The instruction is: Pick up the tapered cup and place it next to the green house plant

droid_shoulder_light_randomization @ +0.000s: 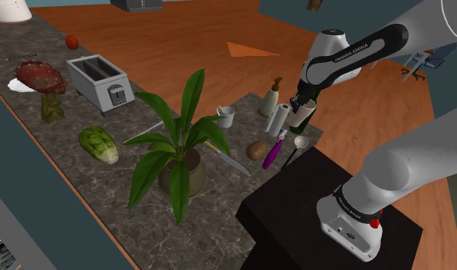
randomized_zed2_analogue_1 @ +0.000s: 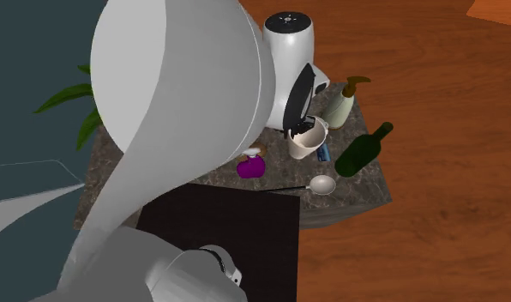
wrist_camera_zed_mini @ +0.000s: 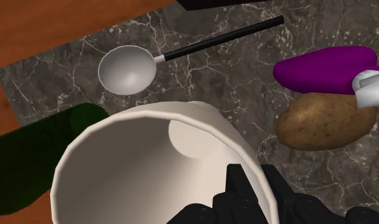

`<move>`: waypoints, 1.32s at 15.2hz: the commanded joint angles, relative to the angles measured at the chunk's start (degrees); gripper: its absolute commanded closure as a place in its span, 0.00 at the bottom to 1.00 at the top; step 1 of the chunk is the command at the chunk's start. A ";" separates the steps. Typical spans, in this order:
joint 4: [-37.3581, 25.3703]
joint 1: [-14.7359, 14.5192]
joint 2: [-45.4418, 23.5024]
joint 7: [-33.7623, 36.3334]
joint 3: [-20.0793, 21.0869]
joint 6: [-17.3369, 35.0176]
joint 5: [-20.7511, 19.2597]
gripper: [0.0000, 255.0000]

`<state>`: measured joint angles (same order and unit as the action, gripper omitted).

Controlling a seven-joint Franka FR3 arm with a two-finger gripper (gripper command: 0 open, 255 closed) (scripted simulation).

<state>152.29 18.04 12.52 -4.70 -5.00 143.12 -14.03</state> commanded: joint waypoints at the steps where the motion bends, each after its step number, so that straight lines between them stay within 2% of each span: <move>1: -0.50 -0.18 1.45 -0.35 0.07 -1.96 0.41 1.00; 20: -8.05 -1.08 10.97 -3.22 0.45 -18.92 2.86 1.00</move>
<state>144.79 17.03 23.15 -7.86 -4.64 125.12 -11.29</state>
